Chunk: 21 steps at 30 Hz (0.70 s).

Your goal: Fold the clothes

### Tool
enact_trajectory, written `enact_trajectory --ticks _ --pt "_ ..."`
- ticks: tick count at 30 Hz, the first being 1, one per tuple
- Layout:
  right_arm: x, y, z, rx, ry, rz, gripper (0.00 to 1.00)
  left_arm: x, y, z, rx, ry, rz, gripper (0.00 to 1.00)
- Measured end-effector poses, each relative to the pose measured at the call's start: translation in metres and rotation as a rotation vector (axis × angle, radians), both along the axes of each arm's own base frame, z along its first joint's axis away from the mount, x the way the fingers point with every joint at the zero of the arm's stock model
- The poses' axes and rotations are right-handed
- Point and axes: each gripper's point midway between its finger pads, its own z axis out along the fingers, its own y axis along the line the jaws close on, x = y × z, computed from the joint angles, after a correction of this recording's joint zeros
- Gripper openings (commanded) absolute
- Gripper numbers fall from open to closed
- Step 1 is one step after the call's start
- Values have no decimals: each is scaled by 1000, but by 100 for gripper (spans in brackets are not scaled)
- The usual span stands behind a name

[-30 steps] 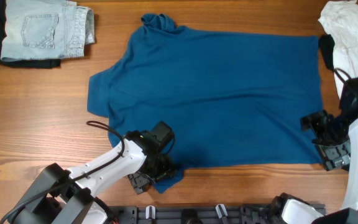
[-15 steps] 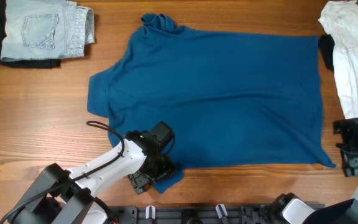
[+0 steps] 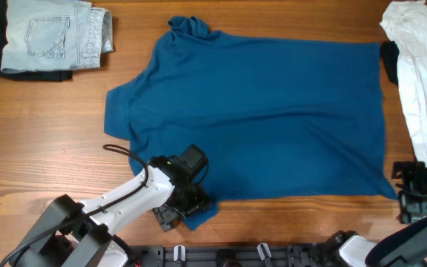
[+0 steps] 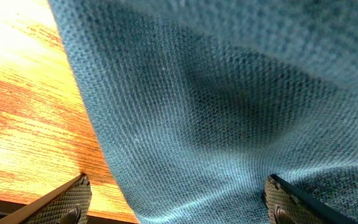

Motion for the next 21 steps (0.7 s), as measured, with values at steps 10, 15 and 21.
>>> enact_trajectory --ticks 10,15,21 --pt "10 -9 -19 -56 -60 -1 76 0 -1 0 -2 0 7 91" --pt "13 -11 -19 -61 -73 -3 69 1 -1 0 -2 -1 7 92" --pt "10 -6 -31 -14 -39 5 54 1 -1 0 -4 0 7 91"
